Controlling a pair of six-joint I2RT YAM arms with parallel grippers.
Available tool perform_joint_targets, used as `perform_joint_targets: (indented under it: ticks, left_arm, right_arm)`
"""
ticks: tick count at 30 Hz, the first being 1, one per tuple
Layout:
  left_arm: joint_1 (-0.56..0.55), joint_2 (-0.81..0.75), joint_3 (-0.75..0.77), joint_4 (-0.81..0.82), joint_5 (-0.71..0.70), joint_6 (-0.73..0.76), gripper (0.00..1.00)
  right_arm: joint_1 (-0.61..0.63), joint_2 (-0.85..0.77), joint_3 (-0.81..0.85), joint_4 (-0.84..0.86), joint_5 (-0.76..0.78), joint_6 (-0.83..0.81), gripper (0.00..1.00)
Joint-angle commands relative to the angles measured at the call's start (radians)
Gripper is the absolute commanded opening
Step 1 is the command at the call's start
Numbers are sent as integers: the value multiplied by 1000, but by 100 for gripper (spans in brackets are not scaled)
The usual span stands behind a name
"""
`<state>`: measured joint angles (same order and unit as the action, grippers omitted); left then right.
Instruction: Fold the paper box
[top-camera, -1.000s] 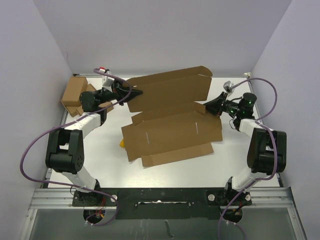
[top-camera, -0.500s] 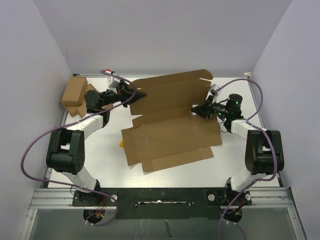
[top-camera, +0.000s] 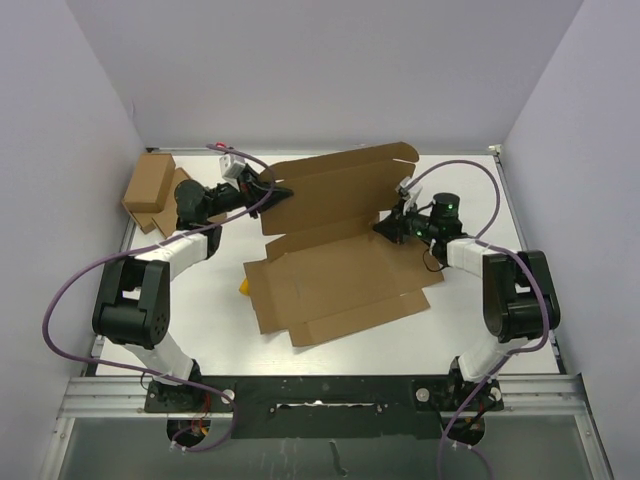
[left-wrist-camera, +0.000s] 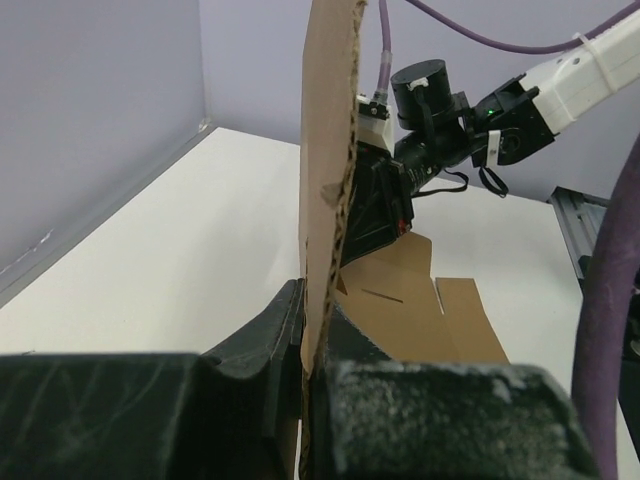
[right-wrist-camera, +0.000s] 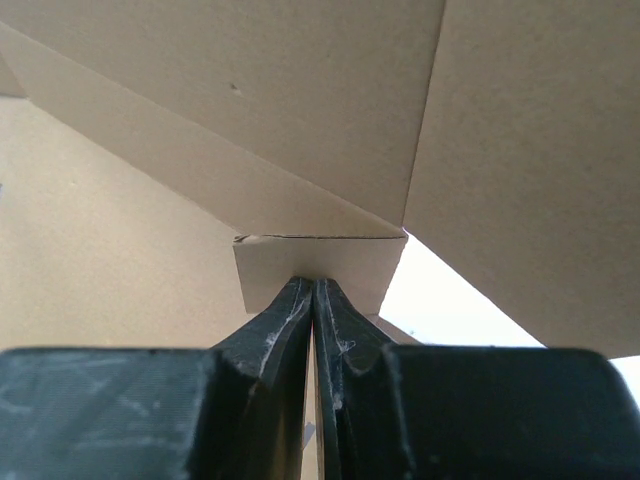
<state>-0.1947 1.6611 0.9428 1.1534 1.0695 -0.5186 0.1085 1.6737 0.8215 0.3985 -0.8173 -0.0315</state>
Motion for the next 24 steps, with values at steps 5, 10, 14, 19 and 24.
perform_joint_targets:
  ticks: [5,10,14,19,24]
  left_arm:
    - [-10,-70,-9,-106,-96,77,0]
    - [-7,-70,-10,-122,-109,82,0]
    - [4,-46,-5,6,-78,-31,0]
    - [18,-16,25,163,-41,-179,0]
    - [24,-34,48,215,-8,-230,0]
  right_arm:
    - [11,45,65,-24,92,-54,19]
    - [-72,55,60,16,-68,-11,21]
    - [-147,39,63,18,-171,19,30]
    - [-242,14,80,-9,-305,94,37]
    - [-308,-14,120,-3,-422,201,42]
